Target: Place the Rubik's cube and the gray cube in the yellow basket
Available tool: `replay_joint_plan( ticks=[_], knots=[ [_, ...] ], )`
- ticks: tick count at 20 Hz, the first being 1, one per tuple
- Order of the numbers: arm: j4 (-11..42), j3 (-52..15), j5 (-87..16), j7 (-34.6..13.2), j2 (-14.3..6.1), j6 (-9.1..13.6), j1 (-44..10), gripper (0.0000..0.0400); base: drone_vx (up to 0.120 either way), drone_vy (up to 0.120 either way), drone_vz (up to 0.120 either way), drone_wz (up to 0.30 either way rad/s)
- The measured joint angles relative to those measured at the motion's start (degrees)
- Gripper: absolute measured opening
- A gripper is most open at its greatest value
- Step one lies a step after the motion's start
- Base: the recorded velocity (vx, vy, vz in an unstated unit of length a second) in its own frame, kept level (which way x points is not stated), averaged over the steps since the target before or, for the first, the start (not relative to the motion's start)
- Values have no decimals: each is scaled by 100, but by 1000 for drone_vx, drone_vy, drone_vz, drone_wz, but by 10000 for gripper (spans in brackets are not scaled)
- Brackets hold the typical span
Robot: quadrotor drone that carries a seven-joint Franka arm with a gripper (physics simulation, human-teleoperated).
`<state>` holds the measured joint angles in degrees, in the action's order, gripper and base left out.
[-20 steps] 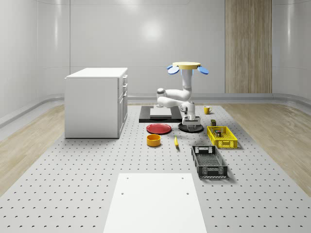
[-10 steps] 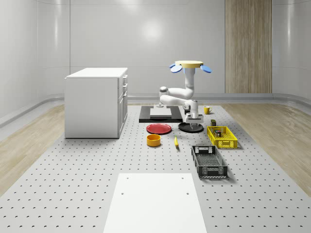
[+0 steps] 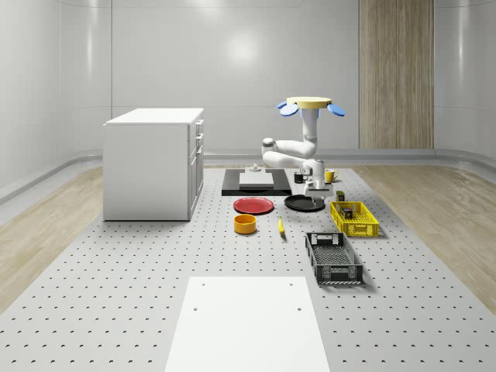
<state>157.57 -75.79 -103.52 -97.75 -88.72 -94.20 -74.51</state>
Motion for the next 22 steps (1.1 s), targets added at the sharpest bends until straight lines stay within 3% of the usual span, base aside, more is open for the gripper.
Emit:
replay_joint_plan(
  ticks=[3,22],
  knots=[
    [0,-1,4,-2,-9,-9,-2,250,0,120,-93,0],
    [-3,-3,25,-11,-59,-54,-15,250,0,120,0,0]
  ],
)
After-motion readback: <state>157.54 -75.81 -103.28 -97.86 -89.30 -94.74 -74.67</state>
